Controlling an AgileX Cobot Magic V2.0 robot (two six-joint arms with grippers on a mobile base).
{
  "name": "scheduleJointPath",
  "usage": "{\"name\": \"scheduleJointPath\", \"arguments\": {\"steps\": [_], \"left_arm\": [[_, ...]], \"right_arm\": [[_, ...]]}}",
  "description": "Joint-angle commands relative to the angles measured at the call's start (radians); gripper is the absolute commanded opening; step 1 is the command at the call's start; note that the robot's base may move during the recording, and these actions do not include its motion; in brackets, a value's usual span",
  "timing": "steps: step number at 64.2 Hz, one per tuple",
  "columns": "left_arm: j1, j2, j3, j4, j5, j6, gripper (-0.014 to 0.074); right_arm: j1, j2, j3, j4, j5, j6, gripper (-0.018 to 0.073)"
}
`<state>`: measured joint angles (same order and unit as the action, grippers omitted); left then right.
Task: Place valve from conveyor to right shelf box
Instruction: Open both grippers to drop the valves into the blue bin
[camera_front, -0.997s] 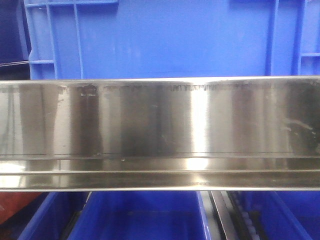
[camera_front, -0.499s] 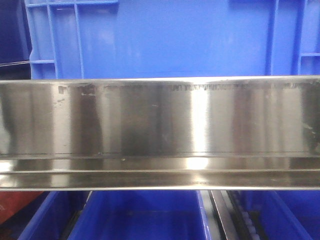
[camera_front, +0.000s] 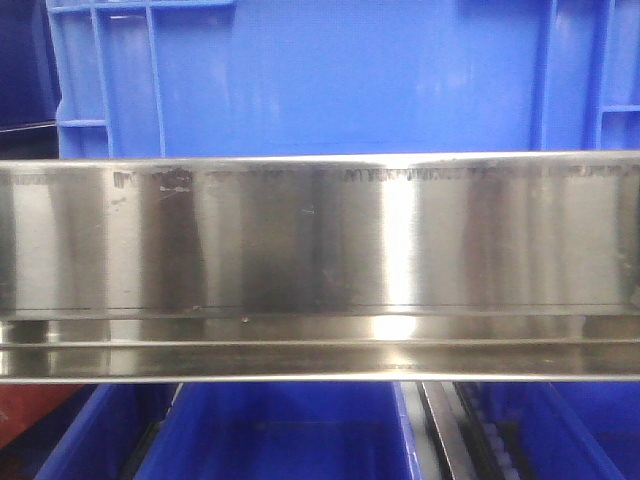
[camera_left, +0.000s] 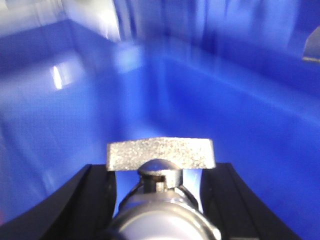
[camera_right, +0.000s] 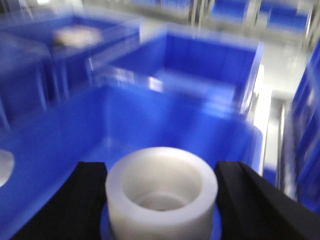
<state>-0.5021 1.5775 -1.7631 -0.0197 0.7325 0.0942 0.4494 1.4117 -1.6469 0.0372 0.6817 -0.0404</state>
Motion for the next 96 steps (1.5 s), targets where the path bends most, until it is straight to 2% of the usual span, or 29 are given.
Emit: {"name": "scheduleJointPath", "arguments": {"steps": [1,14,20,25,32,36,38,43,48,62,69,75,85,89,92,96], "left_arm": [[-0.004,0.046,-0.018,-0.002,-0.022,-0.001,-0.0111],[-0.004,0.128,-0.018,-0.002,0.006,-0.001,-0.0090],[-0.002,0.146,-0.016,-0.002,0.020,-0.001,0.0024],[-0.002,0.153,-0.016,-0.002,0.023,-0.001,0.0179],[-0.002,0.153,-0.016,-0.002,0.021,-0.001,0.0386],[-0.002,0.153,-0.016,-0.002,0.021,-0.001,0.0502],[-0.002,0.153,-0.016,-0.002,0.023,-0.001,0.0534],[-0.002,0.153,-0.016,-0.002,0.028,-0.001,0.0582],[-0.002,0.153,-0.016,-0.002,0.037,-0.001,0.0581],[-0.002,0.114,-0.053,0.002,0.094,-0.001,0.0573],[0.001,0.062,-0.058,0.004,0.098,-0.001,0.0512],[0.001,0.007,-0.058,0.006,0.106,-0.001,0.0374],[0.001,-0.088,-0.058,0.034,0.142,-0.001,0.0057],[0.001,-0.126,-0.058,0.059,0.166,-0.001,-0.0055],[0.008,-0.151,-0.058,0.076,0.184,-0.001,-0.0111],[0.025,-0.187,-0.055,0.092,0.215,-0.051,-0.0111]], "right_arm": [[0.002,0.050,-0.020,0.011,-0.045,-0.003,-0.0153],[0.002,0.165,-0.020,0.038,-0.008,-0.003,-0.0151],[0.002,0.200,-0.020,0.038,0.007,-0.003,-0.0150],[0.002,0.219,-0.020,0.038,0.013,-0.003,-0.0106],[0.002,0.229,-0.020,0.038,0.027,-0.003,0.0068],[0.002,0.229,-0.020,0.038,0.028,-0.003,0.0242],[0.002,0.229,-0.020,0.038,0.028,-0.003,0.0330],[0.002,0.227,-0.020,0.038,0.028,-0.003,0.0484],[0.002,0.220,-0.020,0.038,0.036,-0.003,0.0576],[0.002,0.160,-0.020,0.038,0.043,-0.003,0.0538],[0.002,0.105,-0.020,0.038,0.047,-0.003,0.0453],[0.002,0.043,-0.020,0.038,0.064,-0.003,0.0309],[0.001,-0.058,-0.015,0.033,0.113,-0.003,-0.0005],[0.001,-0.095,0.006,0.023,0.116,-0.003,-0.0087],[0.001,-0.131,0.033,0.016,0.110,-0.003,-0.0141],[0.001,-0.185,0.088,0.014,0.084,-0.003,-0.0160]]}}
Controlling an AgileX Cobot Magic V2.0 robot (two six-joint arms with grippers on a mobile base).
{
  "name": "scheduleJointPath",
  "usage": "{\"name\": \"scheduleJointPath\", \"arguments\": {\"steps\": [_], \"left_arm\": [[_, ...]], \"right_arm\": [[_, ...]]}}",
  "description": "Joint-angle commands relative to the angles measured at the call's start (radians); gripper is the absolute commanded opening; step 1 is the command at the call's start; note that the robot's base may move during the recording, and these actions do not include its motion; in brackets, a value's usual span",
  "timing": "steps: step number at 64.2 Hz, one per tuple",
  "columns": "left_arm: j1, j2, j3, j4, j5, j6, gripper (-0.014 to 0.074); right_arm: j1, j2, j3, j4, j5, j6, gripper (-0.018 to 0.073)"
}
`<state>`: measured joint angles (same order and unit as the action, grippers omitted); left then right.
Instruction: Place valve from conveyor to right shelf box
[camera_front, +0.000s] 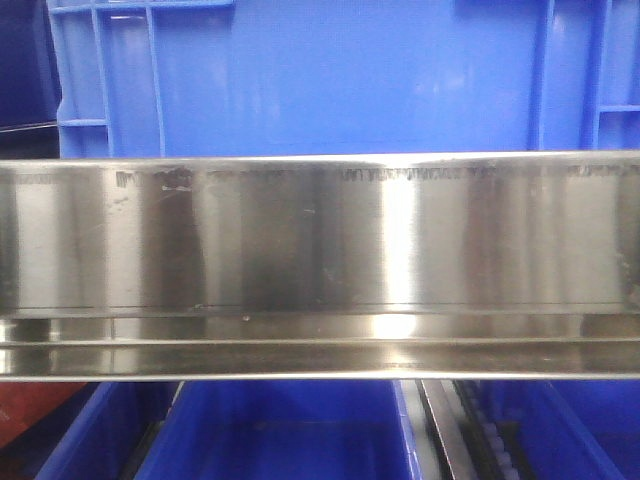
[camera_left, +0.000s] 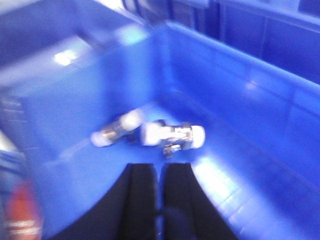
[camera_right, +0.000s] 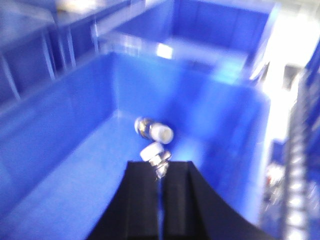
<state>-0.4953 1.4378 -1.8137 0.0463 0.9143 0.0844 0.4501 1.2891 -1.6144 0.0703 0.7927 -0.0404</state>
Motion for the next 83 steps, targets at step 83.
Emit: {"name": "scheduleJointPath", "arguments": {"steps": [83], "left_arm": [[0.117,-1.419,1.348,0.045,-0.432,-0.171,-0.0111]], "right_arm": [[0.000,-0.992,1.147,-0.044,-0.446,-0.003,-0.0151]]}}
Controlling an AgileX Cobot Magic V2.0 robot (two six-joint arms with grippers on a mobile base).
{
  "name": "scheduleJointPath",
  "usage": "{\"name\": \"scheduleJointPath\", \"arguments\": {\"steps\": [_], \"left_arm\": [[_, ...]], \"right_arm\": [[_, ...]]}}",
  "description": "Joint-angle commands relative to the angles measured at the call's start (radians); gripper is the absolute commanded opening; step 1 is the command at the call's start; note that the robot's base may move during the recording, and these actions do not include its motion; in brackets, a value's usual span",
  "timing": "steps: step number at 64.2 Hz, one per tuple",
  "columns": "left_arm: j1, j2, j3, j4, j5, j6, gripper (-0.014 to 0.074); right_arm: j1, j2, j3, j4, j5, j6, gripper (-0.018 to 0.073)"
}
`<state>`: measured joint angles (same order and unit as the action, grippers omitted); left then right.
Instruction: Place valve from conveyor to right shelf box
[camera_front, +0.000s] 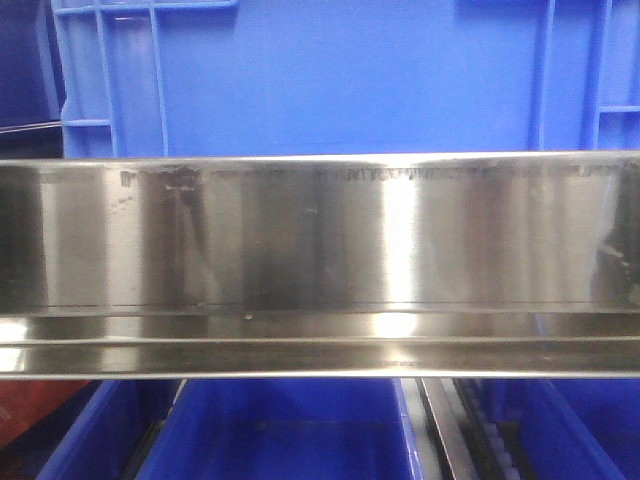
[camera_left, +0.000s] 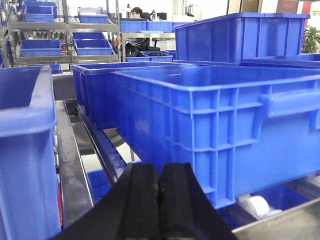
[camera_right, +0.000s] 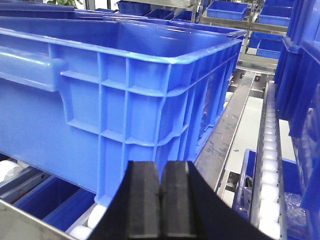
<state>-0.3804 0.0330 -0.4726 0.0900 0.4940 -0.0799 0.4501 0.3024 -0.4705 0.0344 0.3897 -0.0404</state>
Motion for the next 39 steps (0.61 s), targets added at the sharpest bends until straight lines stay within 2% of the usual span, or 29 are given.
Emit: {"name": "scheduleJointPath", "arguments": {"steps": [1,39], "left_arm": [[0.002,-0.016,0.007,0.001,-0.012,-0.007,-0.0111],[0.002,-0.016,0.009,0.003,-0.012,-0.007,-0.0111]], "right_arm": [[0.000,-0.006,0.003,-0.008,-0.043,-0.003,-0.0151],[0.000,-0.006,0.003,-0.008,-0.045,-0.003,-0.0151]]}}
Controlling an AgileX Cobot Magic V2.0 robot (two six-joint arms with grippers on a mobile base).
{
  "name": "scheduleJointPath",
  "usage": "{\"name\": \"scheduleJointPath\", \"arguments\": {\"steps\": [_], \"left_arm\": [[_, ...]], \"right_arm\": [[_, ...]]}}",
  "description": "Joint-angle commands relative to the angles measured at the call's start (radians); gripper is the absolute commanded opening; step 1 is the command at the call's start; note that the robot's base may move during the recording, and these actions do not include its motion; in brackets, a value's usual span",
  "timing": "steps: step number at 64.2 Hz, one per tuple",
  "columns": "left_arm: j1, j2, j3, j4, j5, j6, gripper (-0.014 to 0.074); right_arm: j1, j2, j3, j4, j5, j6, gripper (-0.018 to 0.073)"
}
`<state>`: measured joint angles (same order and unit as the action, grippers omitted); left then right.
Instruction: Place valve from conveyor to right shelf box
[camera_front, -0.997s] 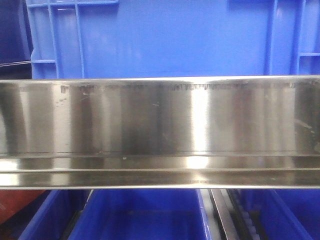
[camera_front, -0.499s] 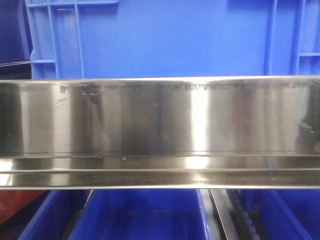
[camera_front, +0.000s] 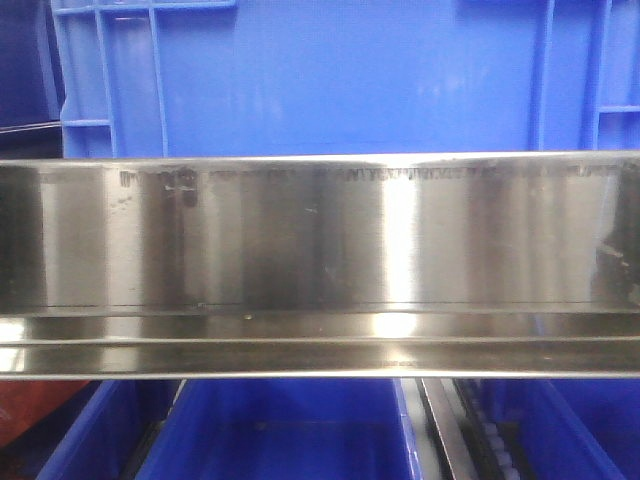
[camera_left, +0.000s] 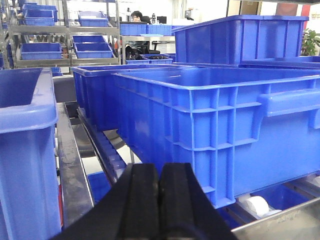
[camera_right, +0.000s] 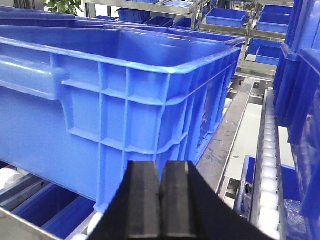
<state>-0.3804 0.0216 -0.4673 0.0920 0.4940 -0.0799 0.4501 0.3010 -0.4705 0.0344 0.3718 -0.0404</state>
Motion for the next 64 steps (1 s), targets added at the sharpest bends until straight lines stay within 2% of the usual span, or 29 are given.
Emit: {"name": "scheduleJointPath", "arguments": {"steps": [1,5,10,27,33,48,56,58,64], "left_arm": [[0.002,-0.005,0.003,0.001,-0.012,-0.007,-0.0111],[0.010,-0.005,0.007,-0.001,-0.012,-0.007,-0.0111],[0.052,-0.005,0.020,-0.001,-0.020,-0.007,-0.0111],[0.345,-0.005,0.191,-0.092,-0.214,0.000,-0.0111],[0.396,-0.007,0.267,-0.092,-0.275,0.000,-0.0111],[0.403,-0.022,0.421,-0.061,-0.341,0.000,-0.0111],[0.403,-0.022,0.467,-0.061,-0.494,0.000,-0.0111],[0.403,-0.022,0.467,-0.059,-0.459,0.000,-0.0111],[0.403,-0.022,0.467,-0.059,-0.456,0.000,-0.0111]], "right_arm": [[0.000,-0.004,0.003,-0.008,-0.027,-0.003,-0.0151],[0.000,-0.004,0.003,-0.008,-0.027,-0.003,-0.0151],[0.000,-0.004,0.003,-0.008,-0.027,-0.003,-0.0151],[0.000,-0.004,0.003,-0.008,-0.027,-0.003,-0.0151],[0.000,-0.004,0.003,-0.008,-0.029,-0.003,-0.0151],[0.000,-0.004,0.003,-0.008,-0.029,-0.003,-0.0151],[0.000,-0.004,0.003,-0.008,-0.033,-0.003,-0.0151],[0.000,-0.004,0.003,-0.008,-0.033,-0.003,-0.0151],[0.000,-0.004,0.003,-0.008,-0.035,-0.003,-0.0151]]}}
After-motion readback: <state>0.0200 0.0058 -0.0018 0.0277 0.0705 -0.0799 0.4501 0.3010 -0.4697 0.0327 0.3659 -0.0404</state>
